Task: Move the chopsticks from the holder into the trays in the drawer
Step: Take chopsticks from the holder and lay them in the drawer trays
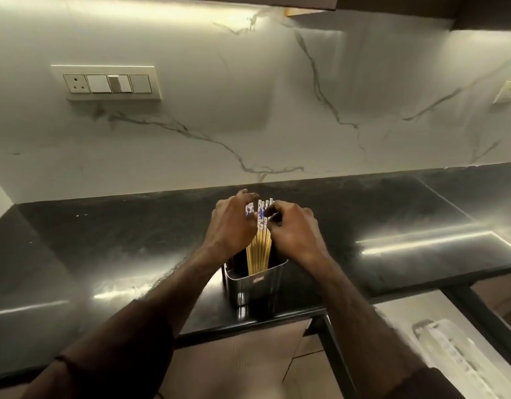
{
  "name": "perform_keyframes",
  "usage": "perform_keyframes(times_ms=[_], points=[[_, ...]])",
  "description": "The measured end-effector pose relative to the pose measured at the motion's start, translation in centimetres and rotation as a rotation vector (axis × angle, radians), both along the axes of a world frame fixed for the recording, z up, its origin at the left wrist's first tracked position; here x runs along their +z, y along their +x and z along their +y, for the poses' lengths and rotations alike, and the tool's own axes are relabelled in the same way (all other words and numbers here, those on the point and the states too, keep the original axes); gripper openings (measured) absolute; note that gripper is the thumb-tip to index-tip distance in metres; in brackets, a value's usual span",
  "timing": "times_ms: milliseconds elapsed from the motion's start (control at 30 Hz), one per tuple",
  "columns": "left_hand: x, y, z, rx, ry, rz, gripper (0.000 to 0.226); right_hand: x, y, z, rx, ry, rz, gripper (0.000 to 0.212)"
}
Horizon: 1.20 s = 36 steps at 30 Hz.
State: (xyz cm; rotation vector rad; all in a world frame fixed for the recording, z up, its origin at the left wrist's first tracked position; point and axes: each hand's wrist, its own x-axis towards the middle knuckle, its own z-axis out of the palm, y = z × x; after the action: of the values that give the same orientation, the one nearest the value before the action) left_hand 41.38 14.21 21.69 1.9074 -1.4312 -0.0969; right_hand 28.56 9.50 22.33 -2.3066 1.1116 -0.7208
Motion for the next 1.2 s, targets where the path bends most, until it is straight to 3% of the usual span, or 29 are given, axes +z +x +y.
perform_keyframes(times_ms=[467, 667, 1200], points=[[-7.1, 6.4, -8.0, 0.049, 0.137, 0.181, 0.05, -5.7, 5.6, -6.7, -0.051, 0.205, 0.157, 0.033], [-9.1, 7.0, -9.5, 0.058, 0.067, 0.322, 0.044, -7.7, 6.6, -8.2, -0.027, 0.267, 0.184, 0.036], [-8.2, 7.2, -8.4, -0.003, -0.115, 0.438, 0.042, -7.9, 7.2, -7.8, -0.019, 0.252, 0.113, 0.034]])
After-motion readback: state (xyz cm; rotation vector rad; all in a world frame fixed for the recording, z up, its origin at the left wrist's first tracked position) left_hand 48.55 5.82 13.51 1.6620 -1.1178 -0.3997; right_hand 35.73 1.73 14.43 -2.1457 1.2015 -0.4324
